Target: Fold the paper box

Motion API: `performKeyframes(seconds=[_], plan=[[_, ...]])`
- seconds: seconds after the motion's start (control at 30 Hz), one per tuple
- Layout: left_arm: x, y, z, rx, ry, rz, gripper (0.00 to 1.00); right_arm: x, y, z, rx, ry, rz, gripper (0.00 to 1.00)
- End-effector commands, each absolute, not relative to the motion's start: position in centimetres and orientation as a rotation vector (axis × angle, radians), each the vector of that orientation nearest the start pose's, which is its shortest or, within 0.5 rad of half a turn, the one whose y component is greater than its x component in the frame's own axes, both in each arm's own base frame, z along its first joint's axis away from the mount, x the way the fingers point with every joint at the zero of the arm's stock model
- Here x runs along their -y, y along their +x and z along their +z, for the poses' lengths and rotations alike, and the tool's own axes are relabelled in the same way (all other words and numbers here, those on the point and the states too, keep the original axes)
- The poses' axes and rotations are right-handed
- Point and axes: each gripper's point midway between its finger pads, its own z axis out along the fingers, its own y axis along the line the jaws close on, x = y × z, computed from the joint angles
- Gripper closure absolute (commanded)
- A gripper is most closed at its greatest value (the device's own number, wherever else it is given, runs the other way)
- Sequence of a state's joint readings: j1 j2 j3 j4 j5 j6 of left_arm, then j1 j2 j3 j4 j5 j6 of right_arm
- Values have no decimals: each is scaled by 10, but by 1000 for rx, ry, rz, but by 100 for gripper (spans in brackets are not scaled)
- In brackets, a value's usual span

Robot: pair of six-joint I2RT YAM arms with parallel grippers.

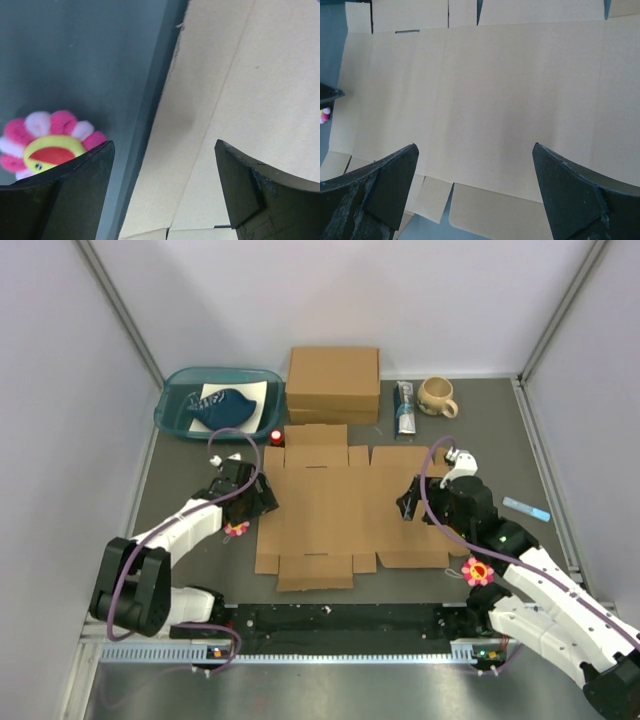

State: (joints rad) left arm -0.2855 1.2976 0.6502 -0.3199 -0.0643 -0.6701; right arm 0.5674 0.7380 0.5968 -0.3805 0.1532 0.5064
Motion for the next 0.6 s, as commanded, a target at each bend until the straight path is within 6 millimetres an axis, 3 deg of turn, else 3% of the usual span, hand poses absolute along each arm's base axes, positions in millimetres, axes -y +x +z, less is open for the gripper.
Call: performKeyframes(seconds=[0.0,0.33,0.57], plan=[[112,305,53,-2425,-421,-400,14,-155,239,186,-2046,18,577,1],[138,295,29,-2491,-376,-580,23,-158,235,180,-2053,-3,603,1],[149,295,33,-2449,-335,-675,37,-158,234,186,-2035,-15,610,1]])
